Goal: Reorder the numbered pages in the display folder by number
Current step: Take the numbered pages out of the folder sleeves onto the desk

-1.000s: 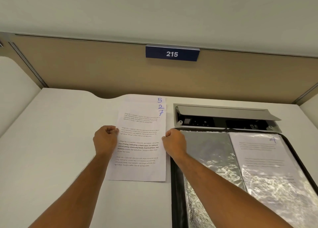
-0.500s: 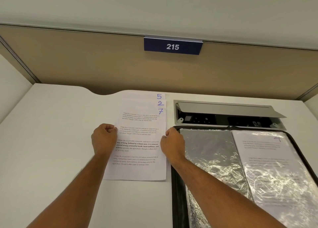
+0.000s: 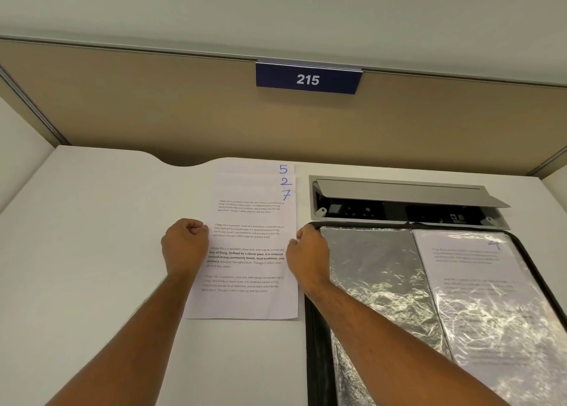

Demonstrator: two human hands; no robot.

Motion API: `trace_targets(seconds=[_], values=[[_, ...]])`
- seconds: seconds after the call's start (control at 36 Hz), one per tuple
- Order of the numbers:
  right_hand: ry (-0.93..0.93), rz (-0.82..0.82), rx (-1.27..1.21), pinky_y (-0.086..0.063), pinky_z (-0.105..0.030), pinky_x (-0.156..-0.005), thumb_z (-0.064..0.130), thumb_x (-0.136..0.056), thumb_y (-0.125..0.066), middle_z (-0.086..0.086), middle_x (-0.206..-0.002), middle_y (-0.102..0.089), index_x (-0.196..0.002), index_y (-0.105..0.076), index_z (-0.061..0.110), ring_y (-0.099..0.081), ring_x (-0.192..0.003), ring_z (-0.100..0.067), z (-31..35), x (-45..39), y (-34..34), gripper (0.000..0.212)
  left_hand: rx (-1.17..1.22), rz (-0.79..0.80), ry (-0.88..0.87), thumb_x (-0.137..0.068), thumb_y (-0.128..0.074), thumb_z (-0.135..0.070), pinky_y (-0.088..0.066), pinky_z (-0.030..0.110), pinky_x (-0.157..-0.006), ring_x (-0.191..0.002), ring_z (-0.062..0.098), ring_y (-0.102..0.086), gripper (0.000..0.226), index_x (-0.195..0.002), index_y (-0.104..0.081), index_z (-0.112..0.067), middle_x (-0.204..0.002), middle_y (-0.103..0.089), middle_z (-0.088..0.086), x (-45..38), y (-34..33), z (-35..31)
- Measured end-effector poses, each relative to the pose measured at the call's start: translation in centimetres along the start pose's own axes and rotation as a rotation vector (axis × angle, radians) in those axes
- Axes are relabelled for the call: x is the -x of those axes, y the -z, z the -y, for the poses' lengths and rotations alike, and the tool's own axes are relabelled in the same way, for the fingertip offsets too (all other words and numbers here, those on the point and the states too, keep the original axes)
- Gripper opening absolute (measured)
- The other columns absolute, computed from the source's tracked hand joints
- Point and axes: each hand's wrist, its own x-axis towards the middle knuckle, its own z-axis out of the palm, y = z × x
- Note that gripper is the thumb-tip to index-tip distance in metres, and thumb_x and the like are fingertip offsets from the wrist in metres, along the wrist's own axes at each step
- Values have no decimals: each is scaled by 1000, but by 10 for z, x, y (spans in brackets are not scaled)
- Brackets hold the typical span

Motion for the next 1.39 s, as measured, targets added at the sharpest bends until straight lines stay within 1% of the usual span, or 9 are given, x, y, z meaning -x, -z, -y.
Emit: trace_targets(seconds=[0.14,0.5,0.67,0.81,0.92,1.11,1.25,1.33,1.39], values=[[21,-28,-20,-46,-22,-70,13,-99,-62,-2,-109,-52,-104,-58,10,-59,-88,-16,0,2,3,7,-17,-1,-15,-88,-61,-13,-46,28,-77,-85,17,-65,13,-91,-73,-16,-86,-71,-6,4,0,-3],[128,-105,-10,-48,-25,-62,20,-101,-57,5,-98,-53,-89,-54,18,-57,-71,-10,-23,31,28,13,-32,11,-136,-91,-62,-17,-48,31,-83,-92,20,-65,13,-99,-72,-18,-97,-70,-1,43,-14,-10],[196,-149,42,-51,-29,-68,20,-101,-53,7,-100,-53,-100,-59,19,-56,-81,-12,-66,63,59,6,-2,124,-217,-92,-67,-18,-42,25,-84,-91,14,-61,10,-101,-71,-19,-98,-65,-4,101,-40,-29],[192,-197,69,-51,-21,-71,19,-100,-57,5,-112,-58,-116,-64,15,-58,-89,-10,-111,89,95,18,-3,223,-342,-93,-68,-13,-43,21,-84,-87,5,-56,10,-100,-69,-19,-99,-63,-4,161,-64,-39],[149,-214,100,-41,-11,-71,20,-101,-57,6,-112,-59,-115,-64,17,-57,-91,-7,-142,109,125,16,14,347,-375,-96,-63,-15,-42,12,-79,-88,-1,-58,14,-99,-65,-28,-99,-60,-10,210,-81,-48],[139,-312,167,-53,-30,-81,17,-98,-63,4,-104,-62,-110,-65,17,-58,-94,-14,-198,141,173,12,-4,517,-436,-99,-60,-16,-41,5,-76,-93,-4,-58,15,-107,-64,-27,-105,-62,-15,283,-102,-57],[37,-350,288,-55,-44,-92,19,-90,-73,-11,-125,-63,-126,-61,5,-62,-112,-29,-252,160,205,40,-36,615,-487,-102,-57,-18,-52,17,-84,-95,4,-62,17,-107,-61,-34,-105,-62,-16,328,-114,-61],[-131,-357,364,-48,-52,-106,34,-93,-70,-20,-146,-53,-141,-50,-2,-52,-133,-36,-283,170,223,63,-114,633,-626,-101,-58,-20,-42,5,-82,-97,-2,-57,17,-114,-66,-28,-106,-59,-19,350,-120,-66],[-224,-372,415,-40,-53,-114,42,-93,-67,-24,-154,-43,-146,-45,-8,-41,-143,-38,-302,176,235,76,-151,675,-694,-101,-59,-22,-44,9,-85,-95,-2,-55,12,-108,-68,-26,-102,-60,-19,360,-125,-68]])
